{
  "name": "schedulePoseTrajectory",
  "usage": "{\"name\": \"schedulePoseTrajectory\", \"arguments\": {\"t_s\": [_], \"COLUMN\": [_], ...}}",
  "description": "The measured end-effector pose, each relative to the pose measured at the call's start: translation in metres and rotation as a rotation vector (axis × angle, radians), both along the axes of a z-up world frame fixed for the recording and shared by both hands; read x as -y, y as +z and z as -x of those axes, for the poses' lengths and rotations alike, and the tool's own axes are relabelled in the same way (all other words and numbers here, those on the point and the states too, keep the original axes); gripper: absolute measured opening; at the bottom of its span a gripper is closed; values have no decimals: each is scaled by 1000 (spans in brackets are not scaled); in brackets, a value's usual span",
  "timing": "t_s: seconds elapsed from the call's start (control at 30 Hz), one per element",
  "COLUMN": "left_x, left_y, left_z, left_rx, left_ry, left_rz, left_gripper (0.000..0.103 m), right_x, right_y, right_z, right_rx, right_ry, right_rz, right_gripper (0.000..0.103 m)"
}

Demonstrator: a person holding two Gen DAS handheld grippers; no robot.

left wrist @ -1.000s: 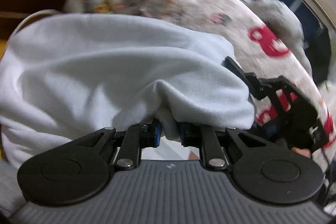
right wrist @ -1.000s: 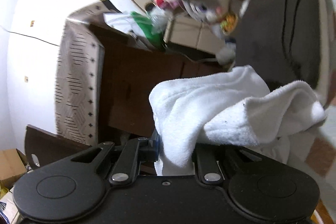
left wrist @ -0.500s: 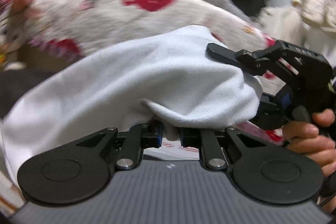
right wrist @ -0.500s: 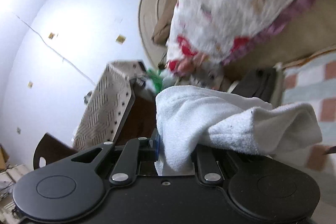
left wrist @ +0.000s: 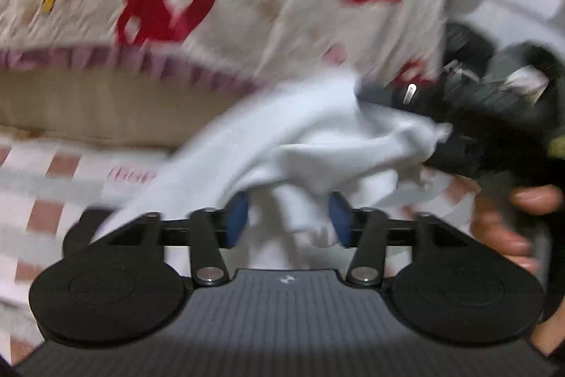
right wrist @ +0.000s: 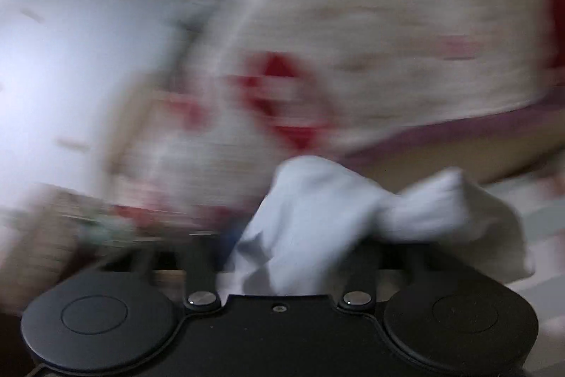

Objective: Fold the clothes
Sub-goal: 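Lay the white T-shirt flat on the mat and open both grippers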

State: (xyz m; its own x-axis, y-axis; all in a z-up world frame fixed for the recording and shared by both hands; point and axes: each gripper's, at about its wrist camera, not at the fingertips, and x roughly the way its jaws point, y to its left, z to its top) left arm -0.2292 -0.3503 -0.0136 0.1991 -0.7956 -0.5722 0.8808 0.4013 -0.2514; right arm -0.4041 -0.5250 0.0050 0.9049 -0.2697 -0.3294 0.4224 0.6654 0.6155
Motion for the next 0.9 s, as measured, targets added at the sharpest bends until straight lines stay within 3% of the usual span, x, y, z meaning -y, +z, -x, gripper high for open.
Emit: {"name": "schedulePoseTrajectory", "arguments": {"t_s": [0.03, 0.13, 0.2, 0.23, 0.3, 0.37, 0.5, 0.6, 0.77, 0.83, 0.9], "left_x": [0, -10, -21, -27, -32, -34, -38, -48, -48, -48, -48], "left_y": [-14, -54, -77, -88, -100, -111, -127, -131, -126, -127, -133], "left_z": [0, -4, -6, -9, -18, -28, -49, -59, -43, -38, -34], "left_rx": [23, 108, 136, 124, 82, 38, -77, -186, -37, -46, -114], "left_ry": [19, 70, 112, 124, 155, 185, 217, 188, 146, 123, 81], "left_rz": [-37, -141, -177, -183, -210, -246, -339, -309, -342, -334, -305], "left_gripper": [60, 66, 68, 76, 81, 81, 81, 78, 75, 75, 75], "right_x": [19, 73, 98, 110, 114, 110, 93, 84, 65, 63, 60], "right_y": [-35, -135, -166, -182, -172, -154, -150, -161, -163, -166, -168], "right_z": [1, 8, 26, 34, 40, 32, 8, -3, -31, -37, -40], "right_rx": [-123, -434, -351, -307, -167, -135, -233, -255, -309, -335, -354], "right_ry": [-132, -309, -300, -294, -265, -229, -130, -61, 9, 13, 23], "right_rz": [-13, -232, -448, -555, -584, -506, -416, -459, -466, -462, -452], "right_gripper": [71, 63, 63, 63, 63, 67, 69, 69, 69, 69, 69]}}
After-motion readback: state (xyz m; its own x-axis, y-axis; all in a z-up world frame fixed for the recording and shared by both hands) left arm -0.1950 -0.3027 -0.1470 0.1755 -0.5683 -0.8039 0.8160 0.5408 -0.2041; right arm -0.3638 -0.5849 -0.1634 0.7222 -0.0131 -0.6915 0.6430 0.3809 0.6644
